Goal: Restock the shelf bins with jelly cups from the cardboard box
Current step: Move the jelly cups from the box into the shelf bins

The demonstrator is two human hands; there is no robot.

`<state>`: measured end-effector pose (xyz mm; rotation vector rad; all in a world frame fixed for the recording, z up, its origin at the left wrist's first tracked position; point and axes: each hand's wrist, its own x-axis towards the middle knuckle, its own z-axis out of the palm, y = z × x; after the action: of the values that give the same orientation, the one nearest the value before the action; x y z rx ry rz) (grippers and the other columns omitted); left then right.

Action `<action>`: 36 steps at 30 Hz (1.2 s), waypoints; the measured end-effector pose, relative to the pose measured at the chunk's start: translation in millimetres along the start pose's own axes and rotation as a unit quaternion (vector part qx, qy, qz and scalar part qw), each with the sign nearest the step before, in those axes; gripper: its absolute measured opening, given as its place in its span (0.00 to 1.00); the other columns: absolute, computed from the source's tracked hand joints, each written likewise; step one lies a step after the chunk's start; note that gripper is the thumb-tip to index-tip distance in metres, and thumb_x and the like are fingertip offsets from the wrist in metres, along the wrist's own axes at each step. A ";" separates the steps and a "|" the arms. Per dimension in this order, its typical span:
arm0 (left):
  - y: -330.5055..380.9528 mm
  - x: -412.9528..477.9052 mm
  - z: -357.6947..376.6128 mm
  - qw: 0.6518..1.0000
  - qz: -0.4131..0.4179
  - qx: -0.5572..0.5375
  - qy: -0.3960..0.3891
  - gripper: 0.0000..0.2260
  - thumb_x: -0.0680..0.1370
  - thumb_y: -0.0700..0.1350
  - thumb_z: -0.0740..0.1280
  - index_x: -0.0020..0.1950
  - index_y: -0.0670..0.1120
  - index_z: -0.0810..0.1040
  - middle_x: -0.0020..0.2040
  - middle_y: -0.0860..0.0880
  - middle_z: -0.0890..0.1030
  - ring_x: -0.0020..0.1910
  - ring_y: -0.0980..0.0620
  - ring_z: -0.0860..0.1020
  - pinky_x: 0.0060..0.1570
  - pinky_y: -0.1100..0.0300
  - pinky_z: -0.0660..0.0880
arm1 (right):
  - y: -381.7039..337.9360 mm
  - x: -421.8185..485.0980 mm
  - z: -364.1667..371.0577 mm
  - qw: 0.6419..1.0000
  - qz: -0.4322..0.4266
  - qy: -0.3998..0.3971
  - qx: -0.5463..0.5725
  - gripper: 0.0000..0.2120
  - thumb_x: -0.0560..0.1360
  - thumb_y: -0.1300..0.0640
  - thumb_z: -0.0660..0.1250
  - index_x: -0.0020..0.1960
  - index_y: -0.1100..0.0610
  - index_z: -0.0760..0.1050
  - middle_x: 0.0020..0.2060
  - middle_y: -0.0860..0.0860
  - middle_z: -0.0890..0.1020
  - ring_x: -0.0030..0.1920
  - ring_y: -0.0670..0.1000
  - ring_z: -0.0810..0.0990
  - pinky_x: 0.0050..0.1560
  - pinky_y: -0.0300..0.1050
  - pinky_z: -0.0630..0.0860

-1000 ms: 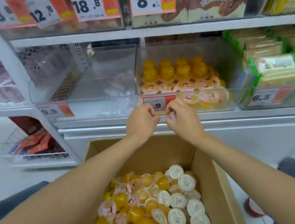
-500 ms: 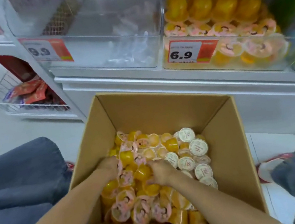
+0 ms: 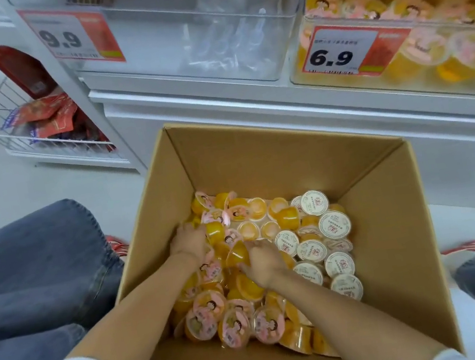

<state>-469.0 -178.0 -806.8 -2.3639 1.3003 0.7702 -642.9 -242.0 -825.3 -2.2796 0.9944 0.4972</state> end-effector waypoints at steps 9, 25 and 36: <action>31.4 -15.3 -62.2 0.868 -0.011 -0.496 -0.008 0.21 0.77 0.49 0.69 0.69 0.46 0.72 0.66 0.44 0.73 0.58 0.45 0.78 0.50 0.51 0.81 | 19.7 -33.5 -78.4 0.965 -0.042 0.223 0.134 0.28 0.73 0.54 0.67 0.71 0.50 0.66 0.64 0.49 0.68 0.58 0.49 0.74 0.53 0.41 0.74; 151.2 -126.5 -313.6 0.814 0.276 -0.434 0.271 0.16 0.77 0.51 0.69 0.61 0.54 0.68 0.55 0.51 0.76 0.49 0.47 0.78 0.47 0.47 0.80 | 47.5 -142.3 -347.2 0.781 -0.148 0.606 0.040 0.21 0.70 0.52 0.68 0.61 0.58 0.75 0.55 0.52 0.78 0.57 0.52 0.74 0.59 0.42 0.69; 183.9 -76.4 -391.2 0.849 0.247 -0.164 0.438 0.26 0.72 0.58 0.70 0.67 0.52 0.71 0.64 0.49 0.73 0.60 0.47 0.75 0.65 0.48 0.68 | 62.7 -84.9 -423.3 0.842 -0.047 0.521 0.133 0.24 0.71 0.48 0.68 0.65 0.52 0.72 0.59 0.51 0.78 0.60 0.52 0.75 0.59 0.46 0.72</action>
<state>-542.4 -429.1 -454.3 -2.8065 2.3634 -0.0704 -703.9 -506.7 -484.0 -2.2543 1.2869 -1.0002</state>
